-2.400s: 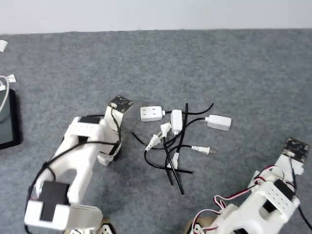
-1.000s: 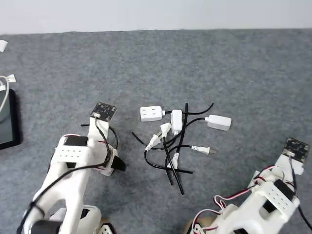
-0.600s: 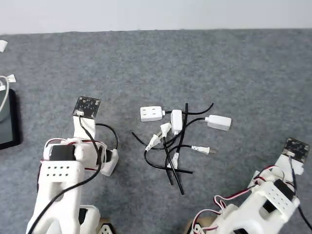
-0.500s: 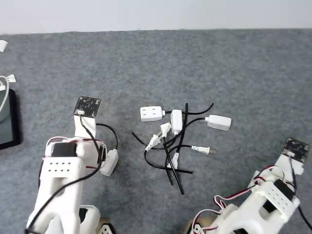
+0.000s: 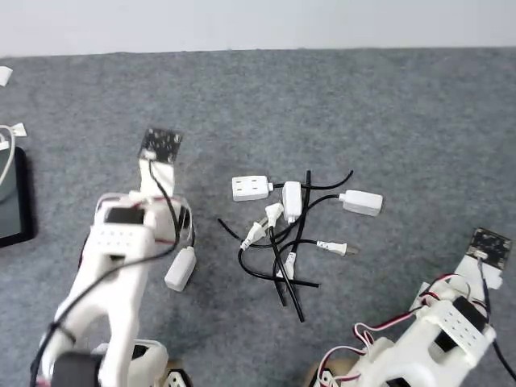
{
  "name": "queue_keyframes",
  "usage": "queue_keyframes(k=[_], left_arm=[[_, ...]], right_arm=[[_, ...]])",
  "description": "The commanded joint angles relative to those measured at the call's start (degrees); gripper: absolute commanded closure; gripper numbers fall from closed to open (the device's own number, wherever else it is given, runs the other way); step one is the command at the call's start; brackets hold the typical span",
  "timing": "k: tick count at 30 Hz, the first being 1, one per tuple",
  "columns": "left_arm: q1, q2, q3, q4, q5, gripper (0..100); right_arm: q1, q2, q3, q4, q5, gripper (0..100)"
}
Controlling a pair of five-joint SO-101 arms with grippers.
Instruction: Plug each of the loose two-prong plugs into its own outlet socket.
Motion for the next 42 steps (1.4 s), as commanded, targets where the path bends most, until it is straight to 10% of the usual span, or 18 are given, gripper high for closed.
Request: queue_keyframes(k=[1, 10, 33, 42], left_arm=[[-4.3, 16.1, -16.4, 2.8, 2.6, 89], [-10.1, 42.9, -41.2, 15.0, 2.4, 89], [-12.6, 48.7, -47.0, 21.7, -0.5, 89], [-19.0, 62.3, -66.7, 34.4, 2.7, 89]], right_arm=[[-0.2, -1.1, -0.2, -0.7, 0.5, 98.7], [-0.2, -1.1, -0.2, -0.7, 0.6, 98.7], [-0.4, -1.1, -0.2, -0.7, 0.6, 98.7], [-0.3, -1.0, -0.2, -0.7, 0.6, 98.7]])
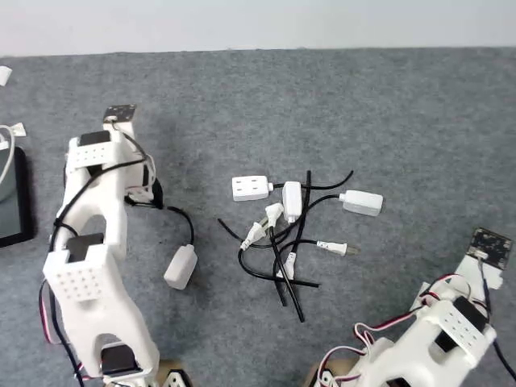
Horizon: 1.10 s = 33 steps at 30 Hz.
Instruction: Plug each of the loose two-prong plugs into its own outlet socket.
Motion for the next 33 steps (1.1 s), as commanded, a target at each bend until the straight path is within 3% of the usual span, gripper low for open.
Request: queue_keyframes(k=[1, 6, 18, 24, 33], left_arm=[[-5.5, 8.7, -12.4, 7.3, 1.1, 89], [-6.5, 14.9, -22.5, 13.7, -7.0, 89], [-5.5, 3.1, -22.0, 15.2, -8.2, 89], [1.7, -7.7, -7.5, 12.7, -13.6, 89], [16.1, -35.3, 31.8, -5.5, -13.7, 89]], right_arm=[[-0.3, -1.0, -0.2, -0.7, 0.6, 98.7], [-0.3, -1.0, -0.2, -0.7, 0.6, 98.7], [-0.3, -1.0, -0.2, -0.7, 0.6, 98.7], [-0.3, -1.0, -0.2, -0.7, 0.6, 98.7], [-0.3, -1.0, -0.2, -0.7, 0.6, 98.7]])
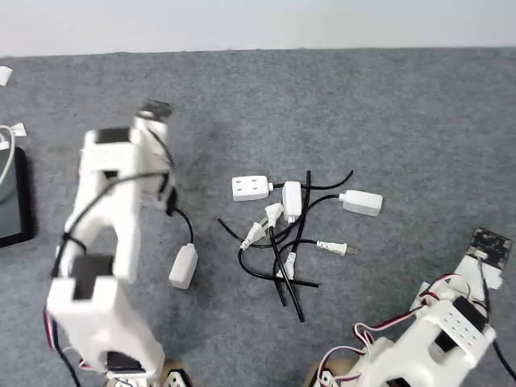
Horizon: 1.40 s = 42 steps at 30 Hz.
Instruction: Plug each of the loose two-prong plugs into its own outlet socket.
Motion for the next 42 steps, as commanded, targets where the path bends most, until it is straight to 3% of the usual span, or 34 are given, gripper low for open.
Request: queue_keyframes(k=[1, 5, 9, 29, 36, 42], left_arm=[[8.4, -18.5, 22.1, -9.9, -0.6, 89], [14.8, -29.3, 36.4, -13.5, -0.4, 89], [16.3, -30.7, 41.1, -13.6, 0.4, 89], [-2.7, -12.1, 37.6, -16.9, -1.2, 89], [-3.6, -12.1, 37.4, -16.4, -1.4, 90], [-3.7, -12.1, 37.2, -16.5, -5.0, 99]], right_arm=[[-0.3, -1.0, -0.2, -0.7, 0.6, 98.7], [-0.3, -1.0, -0.2, -0.7, 0.6, 98.7], [-0.3, -1.0, -0.2, -0.7, 0.6, 98.7], [-0.2, -0.9, -0.2, -0.7, 0.6, 98.7], [-0.2, -0.9, -0.2, -0.7, 0.6, 98.7], [-0.2, -0.9, -0.2, -0.7, 0.6, 98.7]])
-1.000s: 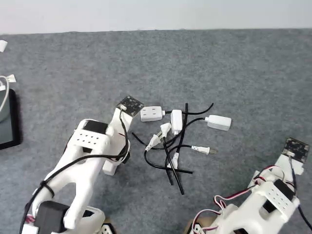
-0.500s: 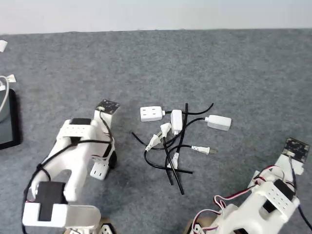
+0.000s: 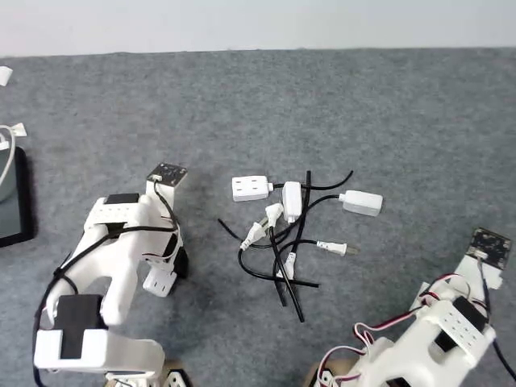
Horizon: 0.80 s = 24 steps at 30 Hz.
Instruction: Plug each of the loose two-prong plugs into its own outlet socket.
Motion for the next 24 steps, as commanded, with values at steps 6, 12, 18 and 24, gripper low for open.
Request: queue_keyframes(k=[6, 12, 18, 24], left_arm=[[-2.4, 1.6, -0.1, -0.5, -3.0, 99], [1.9, -4.8, -0.4, -0.4, 3.5, 99], [12.5, -18.9, -0.4, 4.5, 15.5, 99], [23.6, -21.6, -0.7, 2.5, 30.2, 99]], right_arm=[[-0.2, -0.9, -0.2, -0.7, 0.6, 98.7], [-0.2, -0.9, -0.2, -0.7, 0.6, 98.7], [-0.2, -0.9, -0.2, -0.7, 0.6, 98.7], [-0.2, -0.9, -0.2, -0.7, 0.6, 98.7]])
